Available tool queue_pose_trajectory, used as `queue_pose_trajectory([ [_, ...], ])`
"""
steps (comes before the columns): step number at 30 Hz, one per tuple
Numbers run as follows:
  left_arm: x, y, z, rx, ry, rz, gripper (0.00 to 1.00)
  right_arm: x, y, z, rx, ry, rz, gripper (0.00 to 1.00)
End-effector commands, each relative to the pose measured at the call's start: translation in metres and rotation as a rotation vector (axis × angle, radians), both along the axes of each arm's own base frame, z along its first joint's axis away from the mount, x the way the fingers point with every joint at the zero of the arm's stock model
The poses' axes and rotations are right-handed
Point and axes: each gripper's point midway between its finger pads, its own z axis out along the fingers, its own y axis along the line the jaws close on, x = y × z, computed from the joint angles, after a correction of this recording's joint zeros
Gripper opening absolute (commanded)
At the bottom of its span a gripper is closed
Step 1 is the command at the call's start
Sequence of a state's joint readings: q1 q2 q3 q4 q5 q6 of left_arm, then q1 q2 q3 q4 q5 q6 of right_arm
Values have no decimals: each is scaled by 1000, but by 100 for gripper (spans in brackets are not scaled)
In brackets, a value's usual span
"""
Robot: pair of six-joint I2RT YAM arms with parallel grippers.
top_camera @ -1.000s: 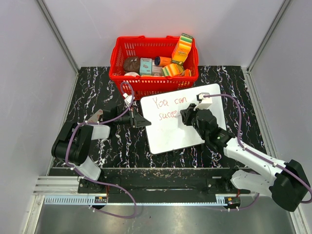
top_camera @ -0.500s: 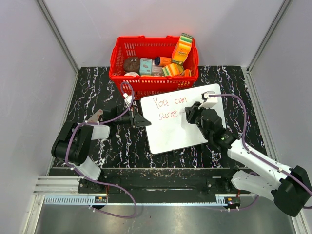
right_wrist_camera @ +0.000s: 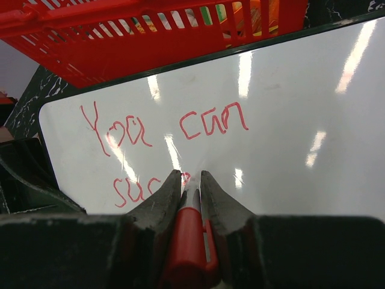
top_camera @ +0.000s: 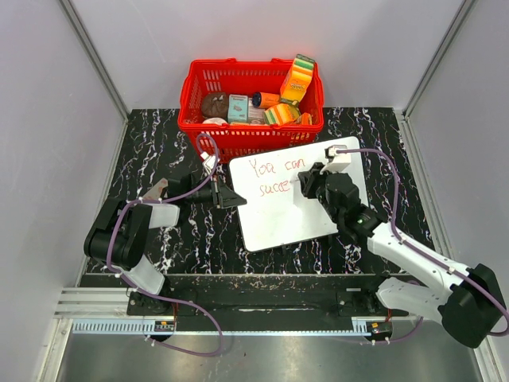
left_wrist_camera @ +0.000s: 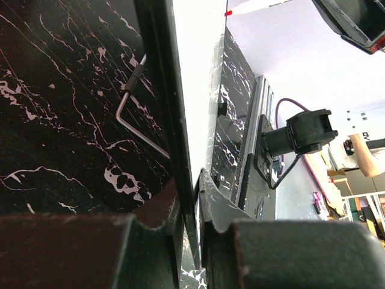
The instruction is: Write a sentence on the whiteboard
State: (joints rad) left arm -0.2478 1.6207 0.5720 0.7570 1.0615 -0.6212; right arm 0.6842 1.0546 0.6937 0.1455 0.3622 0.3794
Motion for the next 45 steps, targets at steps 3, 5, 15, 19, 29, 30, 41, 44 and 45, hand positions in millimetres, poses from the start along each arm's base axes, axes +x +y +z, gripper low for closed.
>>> queue_pose_trajectory([
  [3,5,-6,5,8,-135,-23,0,7,13,24,58,-45,38,0],
  [5,5,-6,4,9,-132,-23,0,6,12,20,54,-35,37,0],
  [15,5,-6,4,9,-132,-24,0,3,5,8,38,-15,15,0],
  [19,5,-6,5,9,-134,-23,0,1,2,7,37,-14,6,0],
  [29,5,-5,5,9,-134,-23,0,-1,-3,-2,27,-2,-12,0],
  [30,5,-5,5,8,-134,-21,0,0,-3,0,28,-5,-13,0],
  [41,5,-6,5,8,-134,-24,0,5,-2,4,17,-19,-20,0],
  [44,5,-5,4,9,-134,-23,0,7,-4,2,12,-12,-36,0],
  [45,5,-5,5,8,-134,-24,0,7,-6,1,9,-11,-40,0],
])
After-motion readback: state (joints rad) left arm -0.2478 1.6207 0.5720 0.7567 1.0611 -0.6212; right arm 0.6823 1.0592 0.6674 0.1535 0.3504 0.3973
